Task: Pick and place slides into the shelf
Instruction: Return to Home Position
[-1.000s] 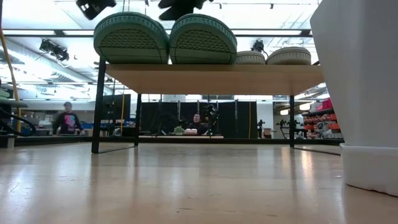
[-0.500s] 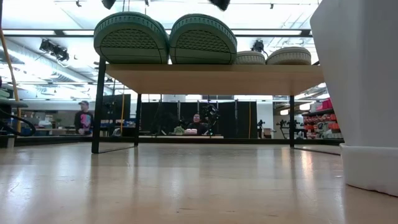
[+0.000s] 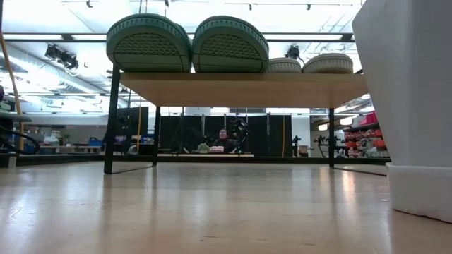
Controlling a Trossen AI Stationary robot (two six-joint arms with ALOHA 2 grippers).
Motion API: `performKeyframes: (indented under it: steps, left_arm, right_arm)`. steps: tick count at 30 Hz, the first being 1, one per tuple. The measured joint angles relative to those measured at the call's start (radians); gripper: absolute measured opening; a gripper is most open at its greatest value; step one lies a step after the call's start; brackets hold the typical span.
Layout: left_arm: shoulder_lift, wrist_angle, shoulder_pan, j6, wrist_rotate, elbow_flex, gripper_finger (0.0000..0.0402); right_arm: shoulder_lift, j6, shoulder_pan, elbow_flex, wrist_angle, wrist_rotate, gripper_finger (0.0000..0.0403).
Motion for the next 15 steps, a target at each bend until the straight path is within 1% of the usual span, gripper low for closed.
performKeyframes:
  steps: [4, 7, 10, 15]
  left_arm:
    - [0.004, -0.012, 0.015, -0.012, 0.011, -0.002, 0.0004]
    - [0.002, -0.008, 0.025, -0.022, 0.014, -0.002, 0.0004]
    - [-0.001, -0.009, 0.035, -0.04, 0.015, -0.002, 0.0004]
    - [-0.002, -0.01, 0.036, -0.04, 0.044, -0.002, 0.0004]
  right_arm:
    - [-0.067, 0.032, 0.005, -0.109, 0.006, 0.001, 0.0004]
    - [-0.154, 0.072, 0.01, -0.259, 0.073, 0.0, 0.0003]
    - [-0.276, 0.135, 0.015, -0.462, 0.212, -0.004, 0.0002]
    - [-0.509, 0.271, 0.016, -0.807, 0.493, -0.005, 0.0002]
